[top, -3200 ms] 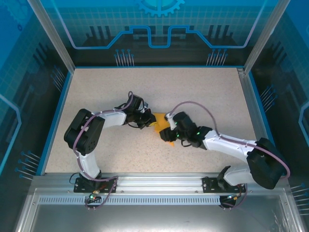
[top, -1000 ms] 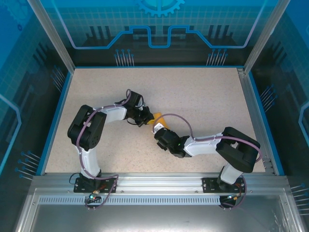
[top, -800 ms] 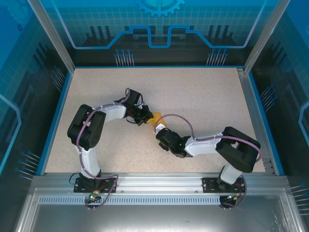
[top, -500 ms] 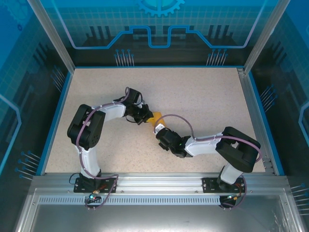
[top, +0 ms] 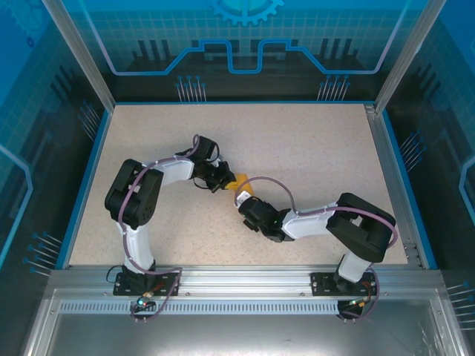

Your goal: Fold a paper plane with a square sheet of paper (pick it up from the middle)

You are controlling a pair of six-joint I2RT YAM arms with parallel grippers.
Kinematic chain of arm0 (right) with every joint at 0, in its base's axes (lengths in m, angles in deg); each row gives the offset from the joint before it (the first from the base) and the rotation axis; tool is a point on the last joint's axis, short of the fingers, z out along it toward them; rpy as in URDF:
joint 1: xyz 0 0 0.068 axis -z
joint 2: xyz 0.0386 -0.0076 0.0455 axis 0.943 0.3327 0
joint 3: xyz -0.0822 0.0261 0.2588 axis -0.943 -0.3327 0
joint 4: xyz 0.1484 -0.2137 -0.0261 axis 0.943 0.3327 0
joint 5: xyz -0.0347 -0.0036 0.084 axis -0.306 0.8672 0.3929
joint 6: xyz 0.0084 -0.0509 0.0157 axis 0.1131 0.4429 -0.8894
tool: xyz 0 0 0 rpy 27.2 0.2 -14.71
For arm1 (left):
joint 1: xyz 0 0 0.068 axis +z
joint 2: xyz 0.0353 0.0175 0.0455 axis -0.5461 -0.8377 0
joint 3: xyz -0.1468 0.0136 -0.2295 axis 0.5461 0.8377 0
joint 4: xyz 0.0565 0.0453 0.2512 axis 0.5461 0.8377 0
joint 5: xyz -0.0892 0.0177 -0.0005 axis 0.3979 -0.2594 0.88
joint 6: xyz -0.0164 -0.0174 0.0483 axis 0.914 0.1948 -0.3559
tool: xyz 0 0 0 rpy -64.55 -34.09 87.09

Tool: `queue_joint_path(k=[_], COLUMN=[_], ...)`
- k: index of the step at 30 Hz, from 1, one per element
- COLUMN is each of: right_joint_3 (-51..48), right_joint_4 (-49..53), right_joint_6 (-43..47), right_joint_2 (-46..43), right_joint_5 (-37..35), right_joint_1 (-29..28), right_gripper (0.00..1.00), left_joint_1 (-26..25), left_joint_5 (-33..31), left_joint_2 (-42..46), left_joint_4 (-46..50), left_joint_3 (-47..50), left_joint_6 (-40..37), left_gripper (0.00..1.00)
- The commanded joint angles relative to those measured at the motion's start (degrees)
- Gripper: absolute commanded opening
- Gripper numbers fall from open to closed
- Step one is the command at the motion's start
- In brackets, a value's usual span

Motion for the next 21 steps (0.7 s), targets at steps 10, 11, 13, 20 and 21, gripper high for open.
queue_joint_path(k=[10,11,13,20,21], right_joint_3=[2.04,2.13,1.87,0.14,-0.27], right_joint_4=[-0.39,-0.23,-0.16,-0.83,-1.19], right_joint_6=[-2.0,-2.55,-3.89,-7.66,-8.41], right_joint_2=[1.34,1.33,1.23,-1.48,-1.88], right_joint_5=[1.95,2.66,4.64,15.83,18.34], right_joint_1=[1.4,1.66,2.46,6.82,7.92], right_gripper=[0.11,0.09,0.07,0.05,0.05], left_joint_1=[0.63,0.7,1.04,2.8,2.99], left_joint_5=[1.1,0.79,-0.29,-6.07,-7.23], left_joint_2=[-0.15,0.16,1.31,7.66,8.86], left_joint_4=[3.11,3.42,4.06,7.63,7.86], left_joint_3=[-1.34,-1.32,-1.11,0.8,1.37], left_joint_6=[-1.87,-2.08,-2.58,-4.48,-4.65], left_gripper=[0.11,0.16,0.24,0.48,0.53])
